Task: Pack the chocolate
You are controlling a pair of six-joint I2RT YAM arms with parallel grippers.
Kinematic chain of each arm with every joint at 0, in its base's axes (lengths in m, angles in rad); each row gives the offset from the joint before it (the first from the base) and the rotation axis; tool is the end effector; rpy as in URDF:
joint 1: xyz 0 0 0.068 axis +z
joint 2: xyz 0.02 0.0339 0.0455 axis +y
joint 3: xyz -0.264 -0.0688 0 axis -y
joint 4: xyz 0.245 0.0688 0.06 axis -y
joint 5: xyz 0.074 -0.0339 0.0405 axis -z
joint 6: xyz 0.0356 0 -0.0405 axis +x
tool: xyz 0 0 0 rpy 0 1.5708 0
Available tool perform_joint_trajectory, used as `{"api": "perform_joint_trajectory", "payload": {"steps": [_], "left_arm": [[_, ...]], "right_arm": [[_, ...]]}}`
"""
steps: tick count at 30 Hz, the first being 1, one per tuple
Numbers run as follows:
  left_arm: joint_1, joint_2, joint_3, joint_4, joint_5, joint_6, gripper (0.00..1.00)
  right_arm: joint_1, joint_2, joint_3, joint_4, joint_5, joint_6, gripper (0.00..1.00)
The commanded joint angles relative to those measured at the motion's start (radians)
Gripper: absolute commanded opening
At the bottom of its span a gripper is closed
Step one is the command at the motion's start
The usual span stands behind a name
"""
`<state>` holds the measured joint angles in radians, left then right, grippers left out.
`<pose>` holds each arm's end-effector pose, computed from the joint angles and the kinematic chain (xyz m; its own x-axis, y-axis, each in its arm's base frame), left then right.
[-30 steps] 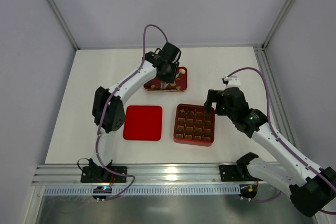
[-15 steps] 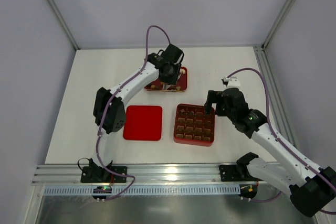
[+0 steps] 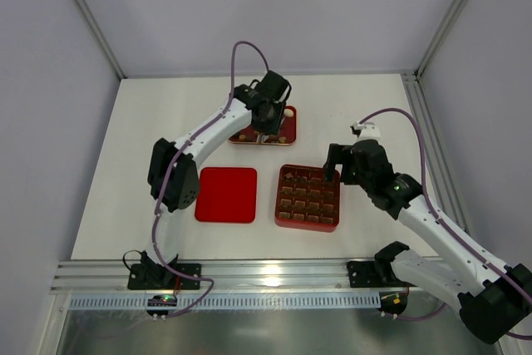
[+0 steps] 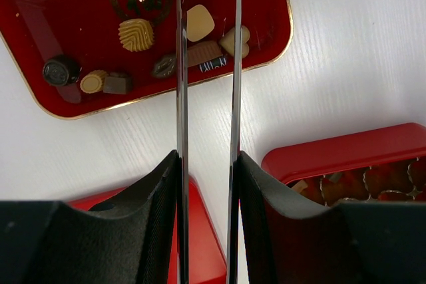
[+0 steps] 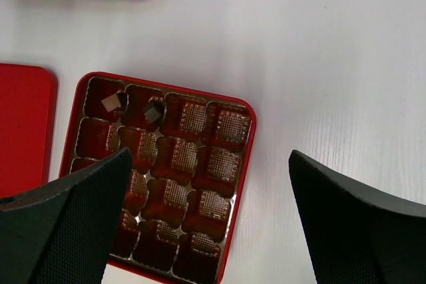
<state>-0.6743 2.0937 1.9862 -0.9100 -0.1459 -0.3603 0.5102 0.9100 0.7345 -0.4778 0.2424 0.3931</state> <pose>0.3620 -0.2827 0.2827 -0.8187 0.2078 -0.5354 0.2879 0.9551 -0.0695 0.1751 0.0882 0.2722 -0.6078 0.0860 -0.7894 -0.0811 0.9822 0.1694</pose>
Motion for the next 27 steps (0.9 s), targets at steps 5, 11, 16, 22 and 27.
{"api": "perform_joint_trajectory", "payload": {"steps": [5,11,16,22,27], "left_arm": [[-0.011,-0.024,-0.012,0.008,-0.02,-0.019,0.38],[-0.016,-0.018,-0.015,0.013,-0.018,-0.023,0.38],[-0.018,-0.018,-0.013,0.007,-0.023,-0.026,0.38],[-0.019,-0.015,-0.012,0.0,-0.029,-0.025,0.38],[-0.019,-0.003,0.008,-0.018,-0.037,-0.02,0.38]], "right_arm": [[-0.002,0.0,-0.009,0.042,-0.003,0.003,1.0],[-0.002,-0.005,-0.014,0.042,-0.005,0.003,1.0],[-0.004,-0.006,-0.017,0.039,-0.002,0.003,1.0],[-0.002,-0.005,-0.021,0.044,-0.006,0.006,1.0],[-0.002,-0.005,-0.017,0.041,-0.006,0.006,1.0]]}}
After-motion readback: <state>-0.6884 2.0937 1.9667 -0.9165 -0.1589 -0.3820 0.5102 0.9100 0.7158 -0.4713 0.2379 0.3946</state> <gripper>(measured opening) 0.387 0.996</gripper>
